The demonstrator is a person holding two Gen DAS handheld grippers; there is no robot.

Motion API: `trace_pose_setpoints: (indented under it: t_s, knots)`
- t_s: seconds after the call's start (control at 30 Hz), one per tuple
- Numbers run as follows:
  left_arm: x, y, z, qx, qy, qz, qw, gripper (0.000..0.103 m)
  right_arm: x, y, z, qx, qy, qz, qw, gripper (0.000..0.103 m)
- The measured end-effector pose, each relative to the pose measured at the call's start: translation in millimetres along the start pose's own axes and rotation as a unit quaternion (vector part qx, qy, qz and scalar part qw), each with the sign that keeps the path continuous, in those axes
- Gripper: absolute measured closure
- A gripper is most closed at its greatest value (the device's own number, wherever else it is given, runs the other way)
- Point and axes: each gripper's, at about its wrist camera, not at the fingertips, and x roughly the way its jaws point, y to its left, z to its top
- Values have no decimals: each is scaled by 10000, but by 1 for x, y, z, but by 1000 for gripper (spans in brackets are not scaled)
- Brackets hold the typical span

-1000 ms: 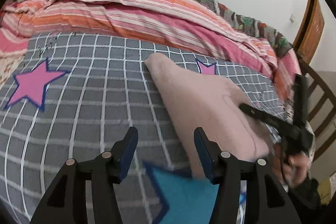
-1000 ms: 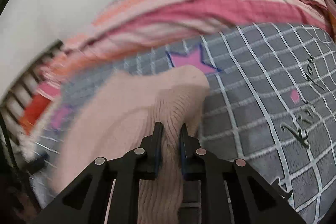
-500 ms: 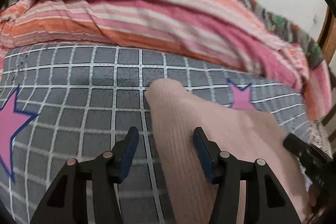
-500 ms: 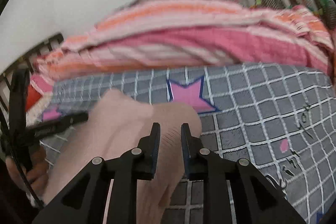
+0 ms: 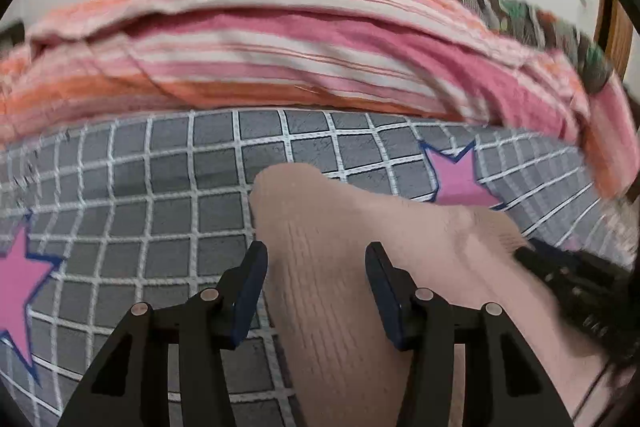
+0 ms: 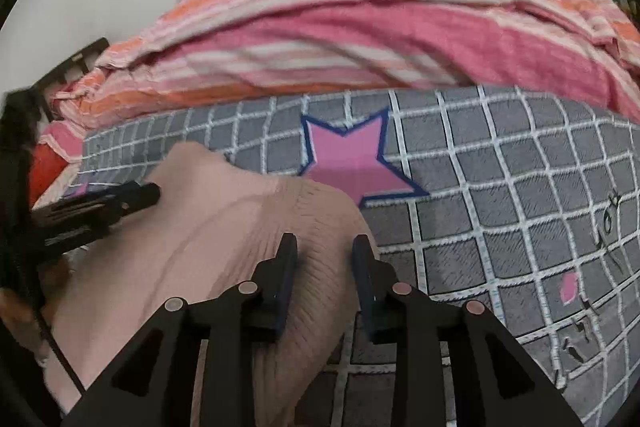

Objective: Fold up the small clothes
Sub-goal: 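Open both grippers and press the folded sweater down, then hold both open grippers pressed on the folded pink sweater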

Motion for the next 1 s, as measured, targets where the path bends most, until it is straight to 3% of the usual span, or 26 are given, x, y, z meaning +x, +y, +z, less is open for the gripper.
trace_pose_setpoints:
  t_s: [0.3, 1.0]
  knots:
    - [12, -2, -11, 111, 7, 293, 9995, 50, 8, -6, -4, 132, 28, -119, 9998, 66]
    - [7, 3, -13, 24, -98, 249, 9996, 48, 4, -7, -6, 134, -6, -251, 9996, 56]
